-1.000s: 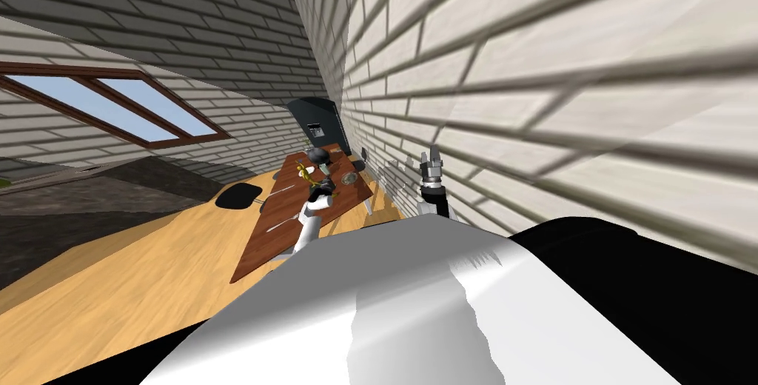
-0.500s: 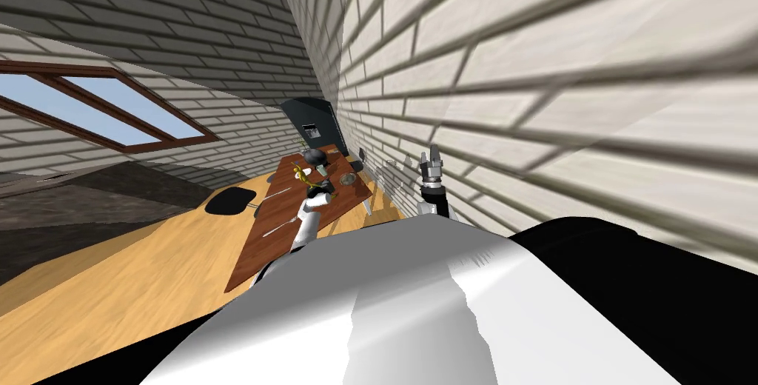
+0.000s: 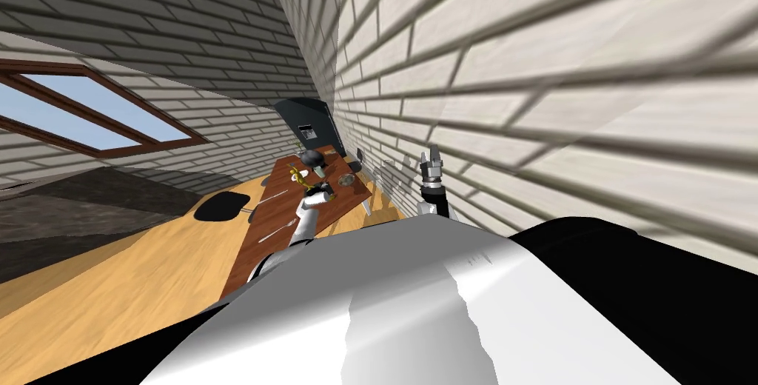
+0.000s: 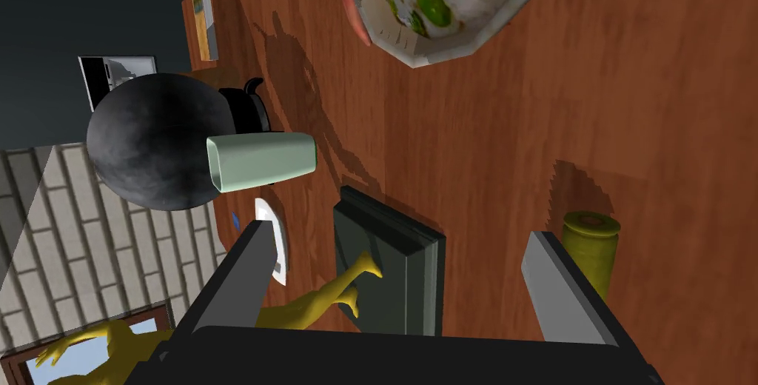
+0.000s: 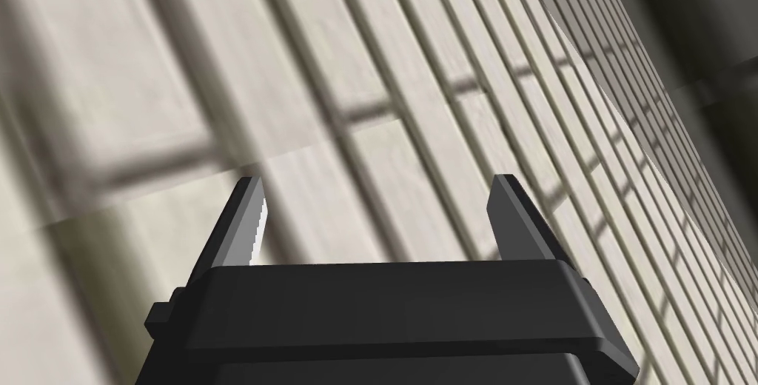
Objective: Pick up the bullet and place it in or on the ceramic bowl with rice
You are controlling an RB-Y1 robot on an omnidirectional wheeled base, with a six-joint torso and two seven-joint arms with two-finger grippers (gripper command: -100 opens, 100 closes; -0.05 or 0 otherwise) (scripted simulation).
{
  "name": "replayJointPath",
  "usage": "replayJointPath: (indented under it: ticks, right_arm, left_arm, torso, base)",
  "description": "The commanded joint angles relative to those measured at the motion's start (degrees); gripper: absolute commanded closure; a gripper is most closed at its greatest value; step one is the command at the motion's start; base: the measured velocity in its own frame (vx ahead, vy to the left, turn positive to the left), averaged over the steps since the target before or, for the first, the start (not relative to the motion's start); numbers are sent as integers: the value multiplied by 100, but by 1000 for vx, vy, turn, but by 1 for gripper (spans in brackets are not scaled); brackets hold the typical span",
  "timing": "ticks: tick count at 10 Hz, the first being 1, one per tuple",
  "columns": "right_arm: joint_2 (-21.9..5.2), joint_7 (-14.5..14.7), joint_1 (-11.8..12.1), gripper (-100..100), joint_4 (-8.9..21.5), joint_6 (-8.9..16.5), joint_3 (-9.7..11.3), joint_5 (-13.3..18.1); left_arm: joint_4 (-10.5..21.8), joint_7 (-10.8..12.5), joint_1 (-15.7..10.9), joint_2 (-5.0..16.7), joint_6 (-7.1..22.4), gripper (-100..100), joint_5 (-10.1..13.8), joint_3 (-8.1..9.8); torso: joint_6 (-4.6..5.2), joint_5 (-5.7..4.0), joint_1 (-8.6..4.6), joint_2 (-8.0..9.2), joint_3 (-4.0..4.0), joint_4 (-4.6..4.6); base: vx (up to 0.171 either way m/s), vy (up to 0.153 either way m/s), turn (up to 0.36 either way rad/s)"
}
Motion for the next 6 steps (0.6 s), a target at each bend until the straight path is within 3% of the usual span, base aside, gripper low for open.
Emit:
replayJointPath:
  ticks: [1, 4, 6]
  right_arm:
    - [0, 0, 0, 0, 0, 0, 0, 0]
    - [0, 0, 0, 0, 0, 0, 0, 0]
    - [0, 0, 0, 0, 0, 0, 0, 0]
  left_arm:
    - [286, 72, -166, 62, 216, -100, -23, 81]
    - [668, 126, -304, 137, 411, -100, -23, 146]
    - [1091, 228, -546, 284, 760, -100, -32, 268]
  torso:
    - [0, 0, 0, 0, 0, 0]
    - [2, -1, -1, -1, -1, 0]
    - [0, 0, 1, -1, -1, 0]
  base:
    - [5, 20, -74]
    - [4, 18, -62]
    - [6, 27, -91]
